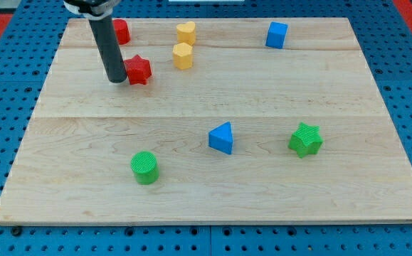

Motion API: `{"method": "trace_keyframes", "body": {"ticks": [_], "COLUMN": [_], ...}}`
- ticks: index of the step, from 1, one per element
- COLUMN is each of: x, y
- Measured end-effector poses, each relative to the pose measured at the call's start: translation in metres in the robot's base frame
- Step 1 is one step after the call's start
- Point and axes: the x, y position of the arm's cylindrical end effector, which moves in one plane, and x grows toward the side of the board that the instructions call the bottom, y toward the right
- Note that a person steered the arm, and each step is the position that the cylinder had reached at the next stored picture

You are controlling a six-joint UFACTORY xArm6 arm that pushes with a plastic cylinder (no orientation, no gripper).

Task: Push the red star towards the center of the board

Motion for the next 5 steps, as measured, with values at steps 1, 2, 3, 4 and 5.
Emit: {"method": "trace_keyframes", "body": {"ticks": [1,2,3,4,5], "x": [-0.034,-0.059,-0.033,-0.024,0.028], "y": [-0.031,-0.006,0.053,0.020,-0.019]}}
